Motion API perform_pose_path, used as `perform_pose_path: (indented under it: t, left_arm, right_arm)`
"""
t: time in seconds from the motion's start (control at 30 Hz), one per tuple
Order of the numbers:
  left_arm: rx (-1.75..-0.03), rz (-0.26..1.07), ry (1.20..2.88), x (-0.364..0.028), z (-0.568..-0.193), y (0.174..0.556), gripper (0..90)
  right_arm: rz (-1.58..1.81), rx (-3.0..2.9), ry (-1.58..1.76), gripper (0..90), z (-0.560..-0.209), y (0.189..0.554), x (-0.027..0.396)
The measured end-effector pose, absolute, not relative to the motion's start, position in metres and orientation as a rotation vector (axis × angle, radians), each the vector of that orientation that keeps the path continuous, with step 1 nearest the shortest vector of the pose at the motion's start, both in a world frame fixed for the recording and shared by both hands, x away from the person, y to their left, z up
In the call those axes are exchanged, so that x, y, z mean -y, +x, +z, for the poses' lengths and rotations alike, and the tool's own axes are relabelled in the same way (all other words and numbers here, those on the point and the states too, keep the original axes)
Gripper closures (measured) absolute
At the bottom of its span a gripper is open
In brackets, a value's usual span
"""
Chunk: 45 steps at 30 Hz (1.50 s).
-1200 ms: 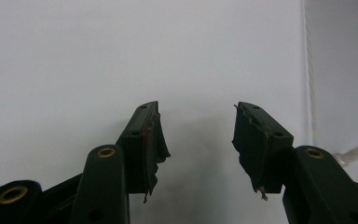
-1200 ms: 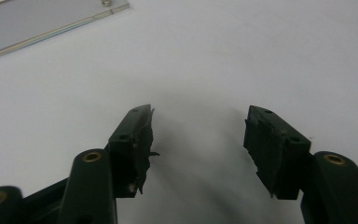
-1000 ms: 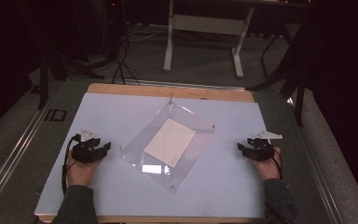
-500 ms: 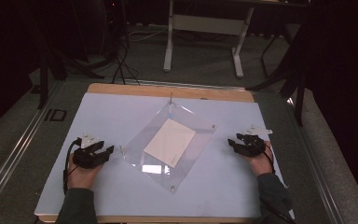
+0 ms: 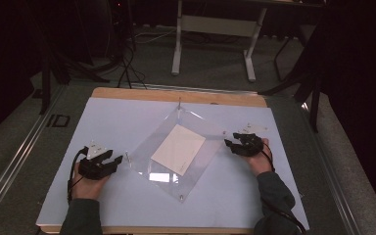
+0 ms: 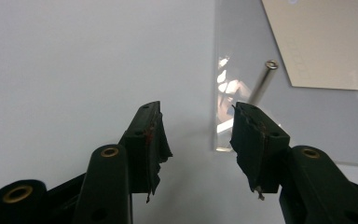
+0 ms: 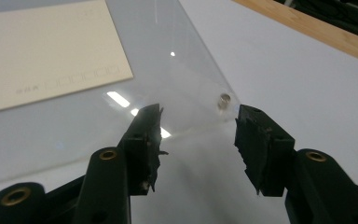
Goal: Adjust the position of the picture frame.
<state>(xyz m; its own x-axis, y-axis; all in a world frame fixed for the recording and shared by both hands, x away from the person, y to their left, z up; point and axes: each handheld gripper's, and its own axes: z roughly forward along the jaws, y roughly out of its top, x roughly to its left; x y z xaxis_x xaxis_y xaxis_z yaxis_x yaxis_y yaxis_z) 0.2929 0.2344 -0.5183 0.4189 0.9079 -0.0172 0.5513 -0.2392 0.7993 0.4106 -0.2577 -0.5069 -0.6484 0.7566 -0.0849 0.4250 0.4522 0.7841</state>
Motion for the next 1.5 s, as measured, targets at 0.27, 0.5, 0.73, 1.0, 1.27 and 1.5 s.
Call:
perform_pose_path:
  t: [0.27,0.5,0.73,1.0,1.27,1.5]
  left_arm:
    - [-1.212,0.588,1.938,-0.23,-0.519,0.293,52.5]
    - [-1.174,0.559,1.955,-0.226,-0.519,0.294,54.7]
    - [-1.137,0.54,1.977,-0.218,-0.521,0.296,62.8]
    - [-1.13,0.507,1.948,-0.218,-0.524,0.303,74.8]
    - [-1.089,0.529,1.98,-0.21,-0.522,0.307,83.5]
    - [-1.083,0.522,1.986,-0.211,-0.522,0.307,84.8]
  right_arm:
    - [1.099,-2.289,0.969,52.1,-0.507,0.422,0.238]
    - [1.106,-2.301,0.945,54.2,-0.51,0.429,0.225]
    - [1.13,-2.308,0.929,55.2,-0.509,0.438,0.211]
    - [1.138,-2.32,0.909,55.2,-0.504,0.45,0.192]
    - [1.154,-2.326,0.892,55.9,-0.503,0.459,0.178]
    - [1.178,-2.328,0.897,56.8,-0.503,0.468,0.171]
